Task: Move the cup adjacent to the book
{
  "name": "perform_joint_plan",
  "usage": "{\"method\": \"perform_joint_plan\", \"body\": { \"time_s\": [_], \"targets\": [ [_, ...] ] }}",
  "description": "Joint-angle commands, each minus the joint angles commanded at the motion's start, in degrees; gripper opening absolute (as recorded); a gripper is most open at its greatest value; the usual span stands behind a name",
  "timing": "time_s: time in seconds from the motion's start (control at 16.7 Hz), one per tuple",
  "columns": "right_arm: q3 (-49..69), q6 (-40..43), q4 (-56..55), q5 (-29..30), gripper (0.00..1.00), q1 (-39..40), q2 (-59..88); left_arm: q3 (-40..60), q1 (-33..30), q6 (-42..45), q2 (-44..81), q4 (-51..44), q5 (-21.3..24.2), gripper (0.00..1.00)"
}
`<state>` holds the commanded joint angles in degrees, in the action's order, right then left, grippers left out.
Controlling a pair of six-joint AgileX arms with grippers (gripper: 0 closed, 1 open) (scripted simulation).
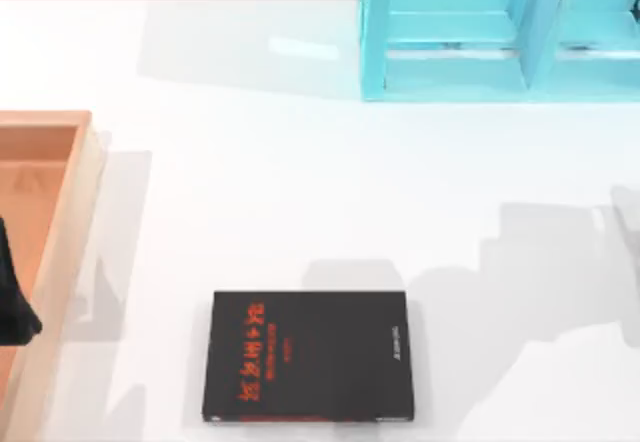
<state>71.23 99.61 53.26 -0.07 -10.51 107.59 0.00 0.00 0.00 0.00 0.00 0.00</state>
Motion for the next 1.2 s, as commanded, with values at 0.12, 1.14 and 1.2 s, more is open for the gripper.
{"method": "perform_joint_plan", "body": {
  "time_s": [0.12,1.14,1.2],
  "targets": [
    [2.1,0.3,3.1,0.0,0.0,0.1,-0.8,0.0,0.0,0.0,0.0,0.0,0.0,1.0],
    [8.1,-20.0,11.1,-0.1,0.0,7.7,-2.8,0.0,0.0,0.0,0.0,0.0,0.0,1.0],
    [8.3,-24.6,11.4,-0.1,0.0,9.5,-2.8,0.0,0.0,0.0,0.0,0.0,0.0,1.0]
  ]
}}
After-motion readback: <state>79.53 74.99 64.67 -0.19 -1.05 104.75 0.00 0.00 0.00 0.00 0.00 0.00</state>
